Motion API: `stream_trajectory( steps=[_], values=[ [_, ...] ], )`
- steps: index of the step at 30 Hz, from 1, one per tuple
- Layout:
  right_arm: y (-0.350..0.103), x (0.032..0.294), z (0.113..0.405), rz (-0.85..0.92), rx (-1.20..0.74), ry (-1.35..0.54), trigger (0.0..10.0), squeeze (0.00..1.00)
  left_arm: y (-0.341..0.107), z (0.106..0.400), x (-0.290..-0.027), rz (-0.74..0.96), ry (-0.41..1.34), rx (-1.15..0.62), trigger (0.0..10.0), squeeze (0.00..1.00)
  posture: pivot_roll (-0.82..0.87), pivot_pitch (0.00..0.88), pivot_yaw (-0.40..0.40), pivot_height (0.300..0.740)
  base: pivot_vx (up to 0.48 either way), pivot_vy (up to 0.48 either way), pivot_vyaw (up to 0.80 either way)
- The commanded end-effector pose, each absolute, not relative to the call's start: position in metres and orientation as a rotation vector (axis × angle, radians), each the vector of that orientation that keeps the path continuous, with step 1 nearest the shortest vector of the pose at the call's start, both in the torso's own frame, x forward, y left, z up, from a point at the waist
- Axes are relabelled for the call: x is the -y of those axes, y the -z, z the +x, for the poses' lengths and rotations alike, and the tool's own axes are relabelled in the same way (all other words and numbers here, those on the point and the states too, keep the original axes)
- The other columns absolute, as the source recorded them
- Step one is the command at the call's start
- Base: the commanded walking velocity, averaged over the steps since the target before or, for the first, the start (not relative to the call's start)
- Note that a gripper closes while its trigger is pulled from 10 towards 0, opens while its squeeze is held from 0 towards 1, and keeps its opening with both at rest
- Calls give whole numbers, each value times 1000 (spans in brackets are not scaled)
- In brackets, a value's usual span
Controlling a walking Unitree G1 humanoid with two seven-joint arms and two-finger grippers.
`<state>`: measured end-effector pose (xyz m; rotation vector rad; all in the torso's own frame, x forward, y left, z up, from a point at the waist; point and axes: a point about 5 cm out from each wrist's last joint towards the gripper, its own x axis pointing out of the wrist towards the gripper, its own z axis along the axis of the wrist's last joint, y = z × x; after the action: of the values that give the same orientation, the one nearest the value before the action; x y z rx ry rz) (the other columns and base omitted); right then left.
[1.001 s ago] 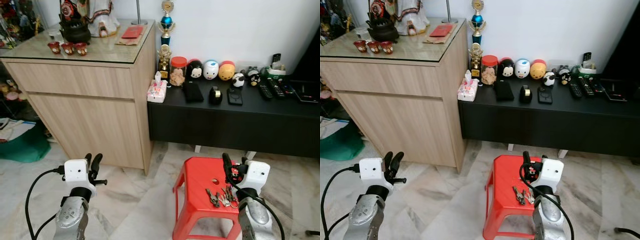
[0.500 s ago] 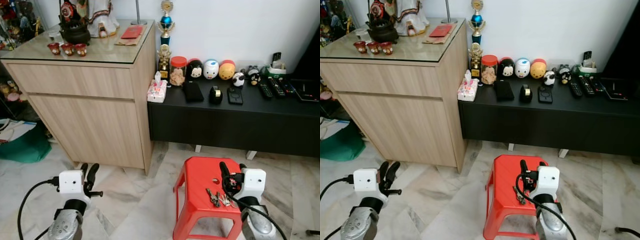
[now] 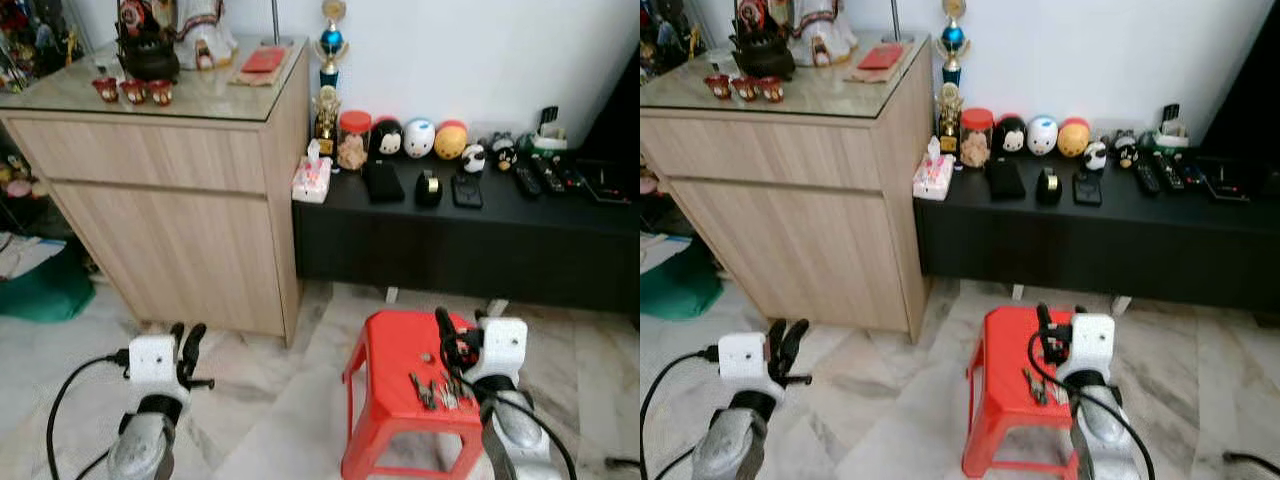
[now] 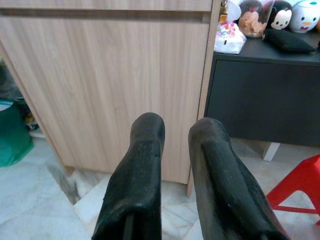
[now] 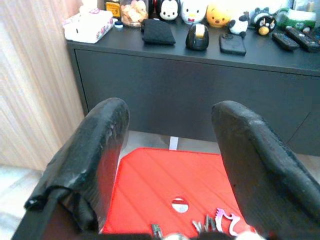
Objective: Hang keys on a hook
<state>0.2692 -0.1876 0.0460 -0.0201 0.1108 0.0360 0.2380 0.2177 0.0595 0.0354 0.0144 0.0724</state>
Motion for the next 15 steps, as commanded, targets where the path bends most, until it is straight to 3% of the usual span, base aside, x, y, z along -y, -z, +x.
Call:
stream_trajectory(
  steps=[1,8,15],
  values=[
    [-48,189,268,-25,-111,-41,10000,0,-58,235,-215,34,-75,-22,10000,0,22,0,-62,623,0,0,0],
    [-55,202,268,-34,-95,-27,10000,0,-50,226,-205,15,-61,-56,10000,0,24,0,-59,613,0,0,0],
    [-58,193,272,-11,-92,-30,10000,0,-56,229,-204,56,-29,-49,10000,0,23,0,-68,613,0,0,0]
  ],
)
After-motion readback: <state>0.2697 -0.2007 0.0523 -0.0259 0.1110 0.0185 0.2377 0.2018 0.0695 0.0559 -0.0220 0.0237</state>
